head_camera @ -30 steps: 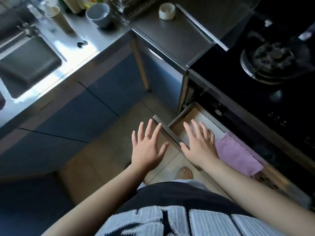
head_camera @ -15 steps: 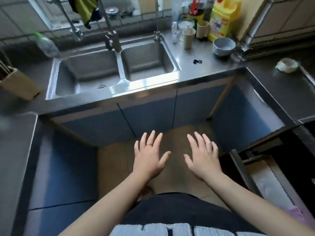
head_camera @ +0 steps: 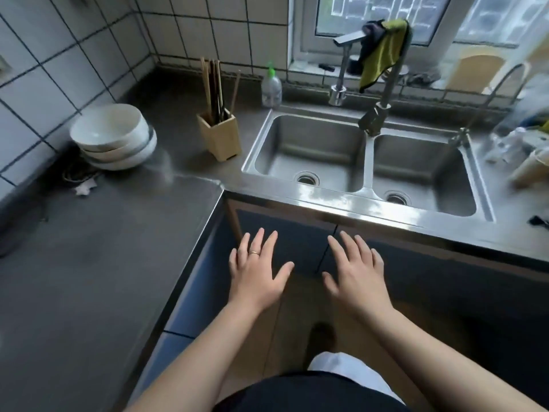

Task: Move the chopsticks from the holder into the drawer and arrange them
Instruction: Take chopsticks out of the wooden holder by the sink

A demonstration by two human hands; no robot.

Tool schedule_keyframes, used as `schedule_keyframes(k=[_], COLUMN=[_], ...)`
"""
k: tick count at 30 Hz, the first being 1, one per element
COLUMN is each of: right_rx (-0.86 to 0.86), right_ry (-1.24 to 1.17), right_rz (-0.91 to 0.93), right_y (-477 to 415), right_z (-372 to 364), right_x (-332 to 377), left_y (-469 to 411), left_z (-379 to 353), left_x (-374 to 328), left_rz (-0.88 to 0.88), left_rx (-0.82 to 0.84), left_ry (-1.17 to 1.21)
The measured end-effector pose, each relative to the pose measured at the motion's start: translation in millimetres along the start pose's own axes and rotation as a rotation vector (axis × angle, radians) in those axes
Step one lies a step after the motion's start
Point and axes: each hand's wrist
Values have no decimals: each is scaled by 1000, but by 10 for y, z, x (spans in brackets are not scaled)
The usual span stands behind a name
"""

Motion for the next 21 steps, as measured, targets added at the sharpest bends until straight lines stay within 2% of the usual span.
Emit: schedule_keyframes(k=[10,17,21], right_rx=[3,14,95], right_ry=[-13,-71,-224], right_rz=[252,336,305], right_y=[-1602,-2677,-3120], right_z=[172,412,457], right_x=[950,1522,1883], left_y=[-1064,-1802,-2230], left_z=[458,828,1053], left_x=[790,1300,1617], left_rz=[204,342,354], left_rx=[-136,-295,-391], left_ry=[-25,89,176])
Point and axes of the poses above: each hand's wrist, its own y-axis away from the middle knuckle, its own z-axis out of the back of the hand, x = y × z, and after that the axes turned 11 degrees about -z, right-handed
